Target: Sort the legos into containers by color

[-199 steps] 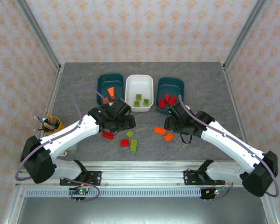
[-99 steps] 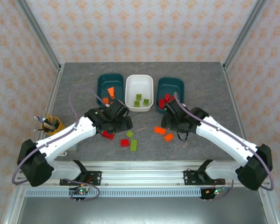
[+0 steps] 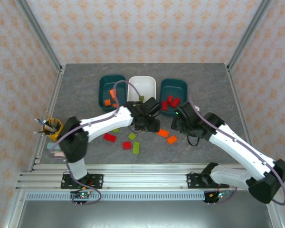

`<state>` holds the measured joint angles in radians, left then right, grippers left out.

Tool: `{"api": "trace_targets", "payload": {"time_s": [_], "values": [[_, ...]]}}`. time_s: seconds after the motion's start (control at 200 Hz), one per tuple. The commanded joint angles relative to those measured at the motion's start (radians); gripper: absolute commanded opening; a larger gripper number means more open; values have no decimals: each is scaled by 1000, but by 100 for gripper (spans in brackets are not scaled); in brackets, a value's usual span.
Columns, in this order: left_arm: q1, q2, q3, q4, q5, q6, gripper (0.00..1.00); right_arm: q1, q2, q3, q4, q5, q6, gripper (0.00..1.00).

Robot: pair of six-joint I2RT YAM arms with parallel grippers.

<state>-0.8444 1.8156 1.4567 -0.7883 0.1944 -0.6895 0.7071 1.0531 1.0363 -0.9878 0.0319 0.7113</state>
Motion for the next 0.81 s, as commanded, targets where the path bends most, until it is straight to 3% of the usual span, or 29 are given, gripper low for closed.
{"api": "trace_targets", "payload": {"time_s": [0.0, 0.22, 0.41, 0.63, 0.801], "values": [[1, 112, 137, -147, -9, -122, 71, -9, -63, 26, -91, 83, 26, 61], [-17, 231, 230, -79, 122, -618, 73, -14, -130, -7, -71, 32, 0, 63], [-39, 314, 274, -68, 116, -921, 76, -14, -250, -56, -26, -7, -40, 68], [-41, 368, 301, -37, 86, -1141, 78, -15, -290, -61, -60, -5, -50, 69], [-41, 409, 321, -31, 71, -1229, 75, -15, -296, -67, -49, -4, -49, 69]]}}
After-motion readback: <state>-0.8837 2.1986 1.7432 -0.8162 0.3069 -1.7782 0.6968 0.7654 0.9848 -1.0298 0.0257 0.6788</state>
